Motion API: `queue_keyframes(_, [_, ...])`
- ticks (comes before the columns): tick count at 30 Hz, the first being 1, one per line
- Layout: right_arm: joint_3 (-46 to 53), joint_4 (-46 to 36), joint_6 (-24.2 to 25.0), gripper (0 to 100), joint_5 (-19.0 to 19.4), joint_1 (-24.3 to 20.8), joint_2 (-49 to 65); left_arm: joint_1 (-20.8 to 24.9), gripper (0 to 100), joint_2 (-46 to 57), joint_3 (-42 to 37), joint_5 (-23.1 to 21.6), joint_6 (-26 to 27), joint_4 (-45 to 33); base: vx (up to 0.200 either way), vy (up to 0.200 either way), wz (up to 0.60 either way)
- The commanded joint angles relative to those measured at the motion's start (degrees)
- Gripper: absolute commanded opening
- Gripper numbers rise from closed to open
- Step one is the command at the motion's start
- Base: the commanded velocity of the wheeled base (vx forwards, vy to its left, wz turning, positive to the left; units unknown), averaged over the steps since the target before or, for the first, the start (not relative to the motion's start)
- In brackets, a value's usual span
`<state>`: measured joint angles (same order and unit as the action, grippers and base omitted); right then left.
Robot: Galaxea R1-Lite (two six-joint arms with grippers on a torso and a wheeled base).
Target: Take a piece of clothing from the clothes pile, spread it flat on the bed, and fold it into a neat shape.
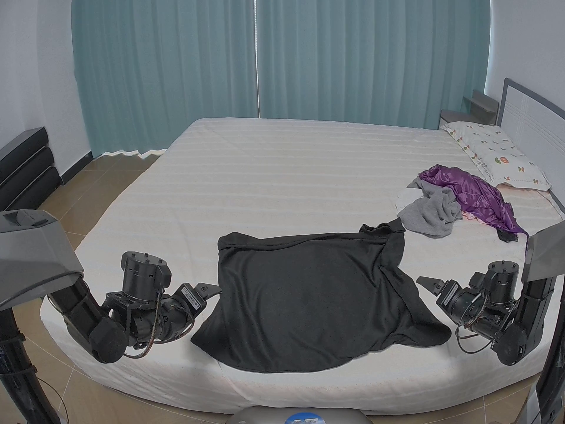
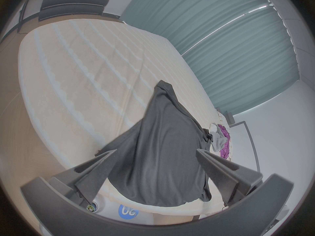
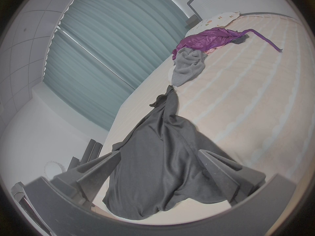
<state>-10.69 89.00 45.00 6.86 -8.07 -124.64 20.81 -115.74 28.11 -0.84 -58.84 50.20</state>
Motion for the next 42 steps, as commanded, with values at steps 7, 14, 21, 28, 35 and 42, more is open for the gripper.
queue_keyframes(7, [0.1, 0.6, 0.0, 100, 0.0, -0.1, -0.2, 0.0, 100, 0.2, -0.6, 0.6, 0.0, 0.0, 0.0, -0.086, 0.0])
queue_keyframes(14, [0.2, 0.6, 0.1, 100, 0.1, -0.1, -0.3, 0.0, 100, -0.2, -0.7, 2.9, 0.0, 0.1, -0.057, 0.0, 0.0])
queue_keyframes(21, [0.6, 0.6, 0.0, 100, 0.1, -0.2, -1.0, 0.0, 100, -0.8, -0.9, 5.8, 0.0, 0.0, -0.2, 0.0, 0.0])
queue_keyframes(28, [0.5, 0.6, 0.1, 100, 0.1, -0.1, -1.9, -0.6, 100, -3.9, -1.7, 8.4, 2.0, -0.5, -0.086, 0.0, 0.0])
queue_keyframes(35, [0.3, 0.6, 0.1, 100, 0.1, -0.1, -3.2, -2.1, 100, -13.0, 0.3, 15.7, 5.9, 0.2, 0.0, 0.0, 0.0])
queue_keyframes(42, [0.1, 0.7, 0.1, 100, 0.1, -0.1, -3.9, -3.9, 100, -16.2, 2.0, 16.3, 8.0, 0.2, 0.0, 0.0, 0.0])
